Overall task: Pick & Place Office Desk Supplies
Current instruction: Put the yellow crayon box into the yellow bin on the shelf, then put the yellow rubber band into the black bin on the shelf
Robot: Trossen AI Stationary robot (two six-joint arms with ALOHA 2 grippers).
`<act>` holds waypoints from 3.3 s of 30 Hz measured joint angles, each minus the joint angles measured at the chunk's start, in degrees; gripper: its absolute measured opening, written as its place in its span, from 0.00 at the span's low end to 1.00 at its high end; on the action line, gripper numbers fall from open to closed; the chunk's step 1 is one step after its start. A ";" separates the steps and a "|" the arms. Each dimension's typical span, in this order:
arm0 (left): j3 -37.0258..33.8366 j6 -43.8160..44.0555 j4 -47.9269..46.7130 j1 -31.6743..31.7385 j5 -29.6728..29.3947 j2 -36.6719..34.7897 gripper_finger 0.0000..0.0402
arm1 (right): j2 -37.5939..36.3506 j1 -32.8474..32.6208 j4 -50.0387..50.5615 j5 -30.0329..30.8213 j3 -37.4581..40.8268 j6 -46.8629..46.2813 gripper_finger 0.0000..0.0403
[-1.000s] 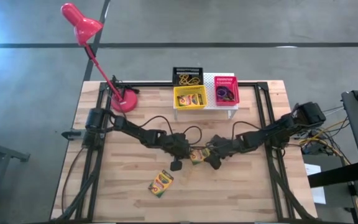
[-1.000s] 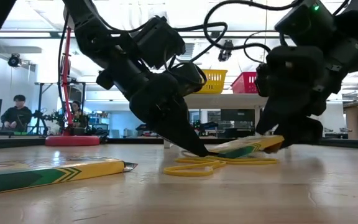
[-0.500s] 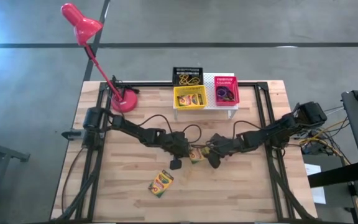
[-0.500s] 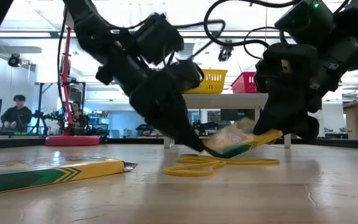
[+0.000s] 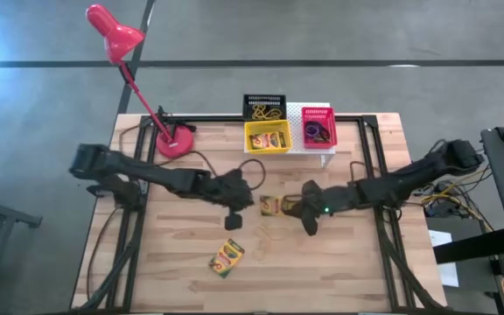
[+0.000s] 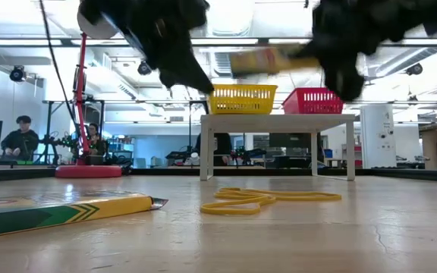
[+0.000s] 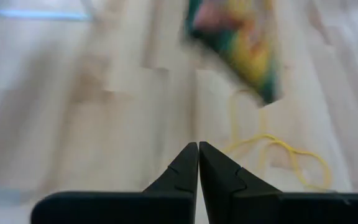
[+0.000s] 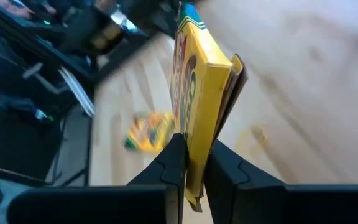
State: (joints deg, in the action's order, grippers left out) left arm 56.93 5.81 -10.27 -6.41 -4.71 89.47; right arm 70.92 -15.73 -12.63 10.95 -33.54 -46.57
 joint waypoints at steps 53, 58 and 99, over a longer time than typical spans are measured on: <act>-13.90 2.59 12.25 -9.21 -27.28 -12.48 0.05 | 29.29 41.93 70.37 -24.83 -66.11 27.55 0.38; -14.10 2.57 12.34 -9.21 -27.28 -12.48 0.05 | 27.70 41.92 72.75 -24.51 -66.22 27.57 0.42; -14.16 6.48 12.62 -9.41 -25.51 -12.48 0.05 | 15.98 -12.97 -1.65 13.02 0.05 22.89 0.43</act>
State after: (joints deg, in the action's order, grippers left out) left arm 42.76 12.29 2.35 -15.81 -30.22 76.99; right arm 86.90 -28.71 -14.28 23.97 -33.49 -23.68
